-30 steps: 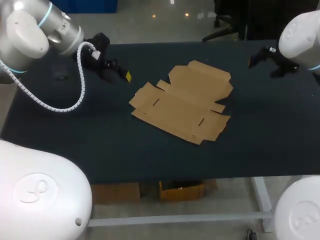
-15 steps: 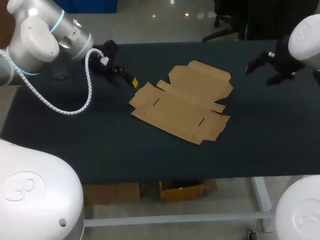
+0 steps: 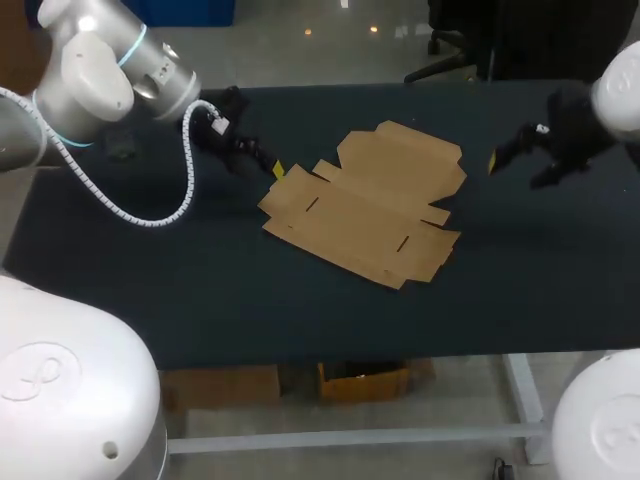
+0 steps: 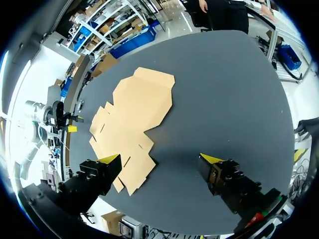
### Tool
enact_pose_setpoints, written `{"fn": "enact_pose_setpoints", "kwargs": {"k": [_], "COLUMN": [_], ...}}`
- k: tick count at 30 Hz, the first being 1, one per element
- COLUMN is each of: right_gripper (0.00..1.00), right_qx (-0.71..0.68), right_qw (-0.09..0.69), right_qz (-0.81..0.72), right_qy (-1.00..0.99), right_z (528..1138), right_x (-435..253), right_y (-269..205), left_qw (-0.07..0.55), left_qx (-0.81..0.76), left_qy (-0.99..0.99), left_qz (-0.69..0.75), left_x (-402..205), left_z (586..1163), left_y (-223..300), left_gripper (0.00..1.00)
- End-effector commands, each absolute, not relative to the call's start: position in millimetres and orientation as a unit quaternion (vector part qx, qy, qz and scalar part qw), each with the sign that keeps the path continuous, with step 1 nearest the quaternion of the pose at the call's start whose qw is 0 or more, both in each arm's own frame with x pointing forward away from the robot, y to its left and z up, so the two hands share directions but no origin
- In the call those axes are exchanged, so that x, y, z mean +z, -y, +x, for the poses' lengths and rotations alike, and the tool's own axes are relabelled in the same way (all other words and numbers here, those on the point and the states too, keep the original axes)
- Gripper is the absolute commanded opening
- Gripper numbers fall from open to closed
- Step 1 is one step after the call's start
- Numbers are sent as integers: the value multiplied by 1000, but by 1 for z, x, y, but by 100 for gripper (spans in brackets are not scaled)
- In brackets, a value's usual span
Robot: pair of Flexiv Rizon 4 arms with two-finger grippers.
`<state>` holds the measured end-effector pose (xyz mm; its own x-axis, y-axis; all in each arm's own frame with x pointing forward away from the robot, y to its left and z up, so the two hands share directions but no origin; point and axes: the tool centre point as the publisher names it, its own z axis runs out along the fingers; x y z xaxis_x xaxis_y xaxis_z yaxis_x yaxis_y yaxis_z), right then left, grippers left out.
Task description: Assemble the packaging by folding the flat box into shape, placing the metal phone stand inside, and closing the box properly
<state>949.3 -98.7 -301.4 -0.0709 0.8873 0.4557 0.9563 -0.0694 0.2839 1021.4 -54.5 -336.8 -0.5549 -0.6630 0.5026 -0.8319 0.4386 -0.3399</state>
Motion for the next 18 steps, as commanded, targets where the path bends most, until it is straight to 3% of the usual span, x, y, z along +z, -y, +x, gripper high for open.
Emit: {"fn": "enact_pose_setpoints", "kwargs": {"k": [1, 18], "right_gripper": [100, 100], "right_qx": [-270, -263], "right_qw": [69, 75], "right_qz": [-672, -656], "right_qy": [686, 704], "right_z": [943, 920], "right_x": [-305, -308], "right_y": [95, 86], "left_qw": [155, 180], "left_qx": [278, 272], "left_qy": [836, 832], "left_qz": [448, 448], "left_x": [-342, -373], "left_z": [1027, 1020], "left_y": [57, 64], "left_gripper": [100, 100]}}
